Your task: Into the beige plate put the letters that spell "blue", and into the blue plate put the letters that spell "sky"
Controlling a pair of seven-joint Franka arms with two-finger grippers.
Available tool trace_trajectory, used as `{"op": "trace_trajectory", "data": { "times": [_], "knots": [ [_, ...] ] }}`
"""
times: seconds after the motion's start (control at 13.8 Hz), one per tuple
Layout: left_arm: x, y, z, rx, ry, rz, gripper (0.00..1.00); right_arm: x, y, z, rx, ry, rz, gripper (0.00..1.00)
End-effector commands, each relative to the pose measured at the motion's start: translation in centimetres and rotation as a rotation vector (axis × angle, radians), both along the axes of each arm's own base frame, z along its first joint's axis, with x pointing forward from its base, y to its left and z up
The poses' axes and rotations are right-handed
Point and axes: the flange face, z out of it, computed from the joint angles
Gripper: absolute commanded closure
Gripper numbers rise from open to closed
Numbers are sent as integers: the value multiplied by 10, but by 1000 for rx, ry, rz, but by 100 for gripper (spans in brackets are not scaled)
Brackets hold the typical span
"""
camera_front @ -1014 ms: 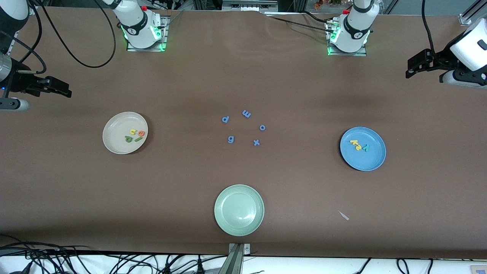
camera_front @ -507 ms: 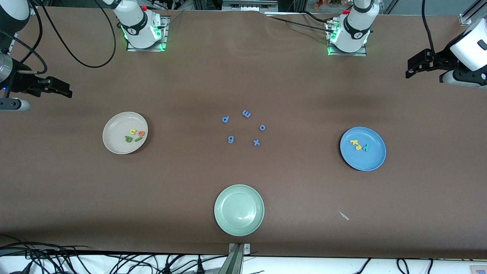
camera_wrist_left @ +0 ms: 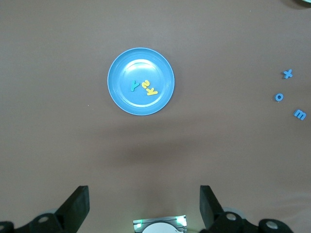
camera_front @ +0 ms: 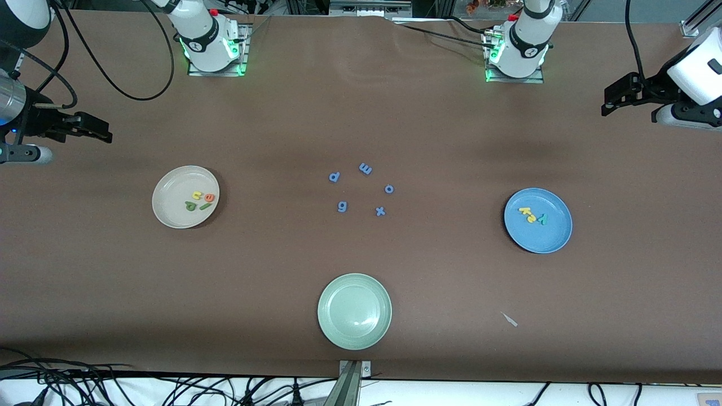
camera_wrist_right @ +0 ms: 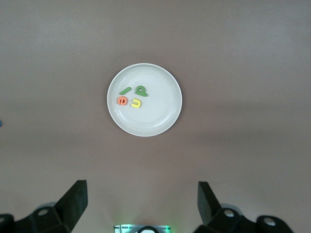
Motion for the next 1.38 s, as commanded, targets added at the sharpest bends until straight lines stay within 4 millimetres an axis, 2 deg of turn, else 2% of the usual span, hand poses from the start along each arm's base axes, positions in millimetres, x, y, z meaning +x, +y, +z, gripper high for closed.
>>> {"op": "trace_trajectory", "data": {
  "times": [0.0, 0.14, 0.43, 1.3],
  "knots": [
    [1, -1, 7, 17, 2, 4, 0, 1, 9, 5, 5, -3, 2, 0],
    [1, -1, 7, 17, 2, 4, 0, 7, 10, 11, 7, -20, 5, 0],
    [1, 0, 7, 17, 2, 5, 0, 6, 10, 20, 7, -21, 8, 0],
    [1, 0, 6, 17, 4, 4, 0, 1, 9, 25, 10, 18, 5, 0]
  ]
}}
